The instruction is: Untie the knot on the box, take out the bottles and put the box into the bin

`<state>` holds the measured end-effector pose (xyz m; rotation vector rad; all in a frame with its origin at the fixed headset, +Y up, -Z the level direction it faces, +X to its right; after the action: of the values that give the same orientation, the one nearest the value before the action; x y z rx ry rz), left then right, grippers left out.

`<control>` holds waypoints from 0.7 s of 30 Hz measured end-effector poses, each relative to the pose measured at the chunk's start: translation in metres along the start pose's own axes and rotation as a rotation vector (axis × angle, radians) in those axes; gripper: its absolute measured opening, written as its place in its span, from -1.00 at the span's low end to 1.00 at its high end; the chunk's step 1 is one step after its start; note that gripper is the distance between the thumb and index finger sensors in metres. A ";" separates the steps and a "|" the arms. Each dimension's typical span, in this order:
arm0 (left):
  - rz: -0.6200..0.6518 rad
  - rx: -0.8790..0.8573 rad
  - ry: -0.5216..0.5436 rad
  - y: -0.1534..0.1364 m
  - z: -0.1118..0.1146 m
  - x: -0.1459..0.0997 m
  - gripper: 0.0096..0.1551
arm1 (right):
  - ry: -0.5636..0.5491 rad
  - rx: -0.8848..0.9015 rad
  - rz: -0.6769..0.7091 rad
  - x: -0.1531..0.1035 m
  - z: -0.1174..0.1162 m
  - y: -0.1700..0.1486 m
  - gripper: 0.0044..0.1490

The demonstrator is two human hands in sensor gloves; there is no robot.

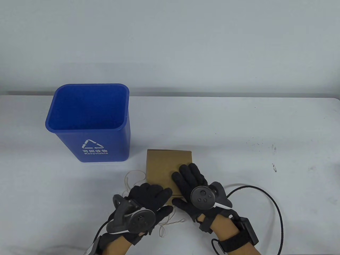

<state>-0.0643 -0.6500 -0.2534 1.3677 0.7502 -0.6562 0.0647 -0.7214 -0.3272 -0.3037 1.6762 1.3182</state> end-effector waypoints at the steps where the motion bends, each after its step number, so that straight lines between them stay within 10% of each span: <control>1: 0.025 0.035 -0.060 0.008 0.009 0.006 -0.36 | 0.002 0.002 -0.002 0.000 0.000 -0.001 0.09; 11: 0.052 -0.041 -0.615 0.012 0.101 0.036 -0.41 | 0.011 0.022 -0.014 -0.002 0.001 -0.006 0.10; 21: -0.127 -0.156 -0.692 -0.032 0.107 0.032 -0.50 | 0.016 0.041 -0.019 -0.003 0.001 -0.009 0.09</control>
<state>-0.0607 -0.7591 -0.2931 0.8635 0.3183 -1.0718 0.0733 -0.7250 -0.3301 -0.3064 1.7075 1.2687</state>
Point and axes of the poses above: the tracker on the back of each hand, its own y axis roughly to the thumb side, its own x axis roughly from the wrist to the fingertips, z = x × y, the point moved 5 cm from there along x, roughly from the wrist to the fingertips, and after that the axes turned 15 degrees about -y, right-handed, at the moved point
